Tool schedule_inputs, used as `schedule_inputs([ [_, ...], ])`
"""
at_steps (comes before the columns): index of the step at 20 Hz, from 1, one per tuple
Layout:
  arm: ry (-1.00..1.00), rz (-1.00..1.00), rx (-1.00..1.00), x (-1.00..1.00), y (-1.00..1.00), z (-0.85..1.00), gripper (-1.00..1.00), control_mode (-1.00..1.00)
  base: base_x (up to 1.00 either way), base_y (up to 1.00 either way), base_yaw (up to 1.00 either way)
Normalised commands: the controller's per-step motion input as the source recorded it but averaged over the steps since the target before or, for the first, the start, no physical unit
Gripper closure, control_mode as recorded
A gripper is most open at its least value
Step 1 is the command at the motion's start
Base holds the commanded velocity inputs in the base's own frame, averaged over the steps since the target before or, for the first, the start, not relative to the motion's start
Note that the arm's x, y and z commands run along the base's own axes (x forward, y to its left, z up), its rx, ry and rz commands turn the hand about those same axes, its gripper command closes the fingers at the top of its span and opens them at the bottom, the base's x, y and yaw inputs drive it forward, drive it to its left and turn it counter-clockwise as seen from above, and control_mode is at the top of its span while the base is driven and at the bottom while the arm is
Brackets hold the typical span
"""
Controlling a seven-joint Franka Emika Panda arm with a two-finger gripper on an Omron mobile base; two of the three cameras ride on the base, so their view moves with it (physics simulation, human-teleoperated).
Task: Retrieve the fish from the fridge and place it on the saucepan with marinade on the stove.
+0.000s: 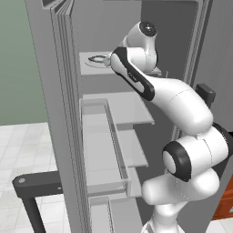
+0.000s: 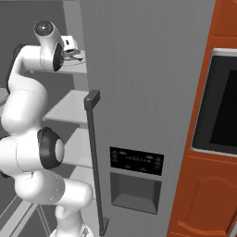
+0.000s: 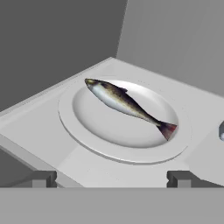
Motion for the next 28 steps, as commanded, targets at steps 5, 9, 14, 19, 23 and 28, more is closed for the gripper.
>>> schedule_inputs([
  [5, -0.05, 0.11, 0.00, 0.29, 0.00, -0.02, -1.00, -1.00, 0.00, 0.00, 0.00],
  [9, 0.00, 0.01, 0.00, 0.39, 0.00, 0.00, -1.00, -1.00, 0.00, 0.00, 0.00],
  [14, 0.01, -0.01, 0.00, 0.14, 0.02, 0.00, -1.00, -1.00, 0.00, 0.00, 0.00],
  [19, 0.13, 0.00, 0.00, 0.38, 0.19, 0.00, -1.00, -1.00, 0.00, 0.00, 0.00],
  [23, 0.12, 0.00, 0.00, 0.41, 0.23, 0.00, -1.00, -1.00, 0.00, 0.00, 0.00],
  [28, 0.06, 0.00, 0.00, 0.42, 0.16, 0.00, -1.00, -1.00, 0.00, 0.00, 0.00],
])
